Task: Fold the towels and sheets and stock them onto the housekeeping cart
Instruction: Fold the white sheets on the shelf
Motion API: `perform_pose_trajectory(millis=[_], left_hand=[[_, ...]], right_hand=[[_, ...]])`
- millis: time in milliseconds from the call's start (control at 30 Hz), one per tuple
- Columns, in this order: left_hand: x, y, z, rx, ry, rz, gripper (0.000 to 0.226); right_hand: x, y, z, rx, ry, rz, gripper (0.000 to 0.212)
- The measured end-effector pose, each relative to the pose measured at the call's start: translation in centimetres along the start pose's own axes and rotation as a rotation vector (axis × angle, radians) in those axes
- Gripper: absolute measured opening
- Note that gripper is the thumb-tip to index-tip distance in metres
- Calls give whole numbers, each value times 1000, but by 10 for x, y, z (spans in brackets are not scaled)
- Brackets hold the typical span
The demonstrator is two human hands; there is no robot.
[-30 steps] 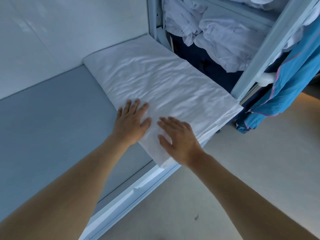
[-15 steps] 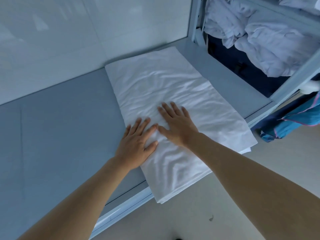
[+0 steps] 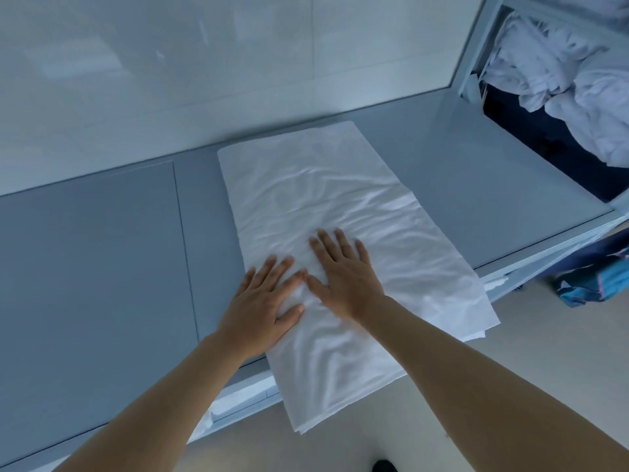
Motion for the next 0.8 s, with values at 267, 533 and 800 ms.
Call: perform_pose_trajectory(millis=[267,533,800], left_hand=[[92,111,21,-18,14,38,65],[152,196,51,-127,174,136,52],[174,143,83,-275,34,293,53]], right_hand=[[141,7,-34,-11,-12,59,80],[251,25,-59,-4,-42,63,80],[250,-5,-36,-112,-50,177,63]])
Point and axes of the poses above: each hand's wrist, its own y-axis away from the middle knuckle, its own z-axis out of the back of the hand, x = y × z, the point moved 7 cm from there along -y, towards the middle knuckle
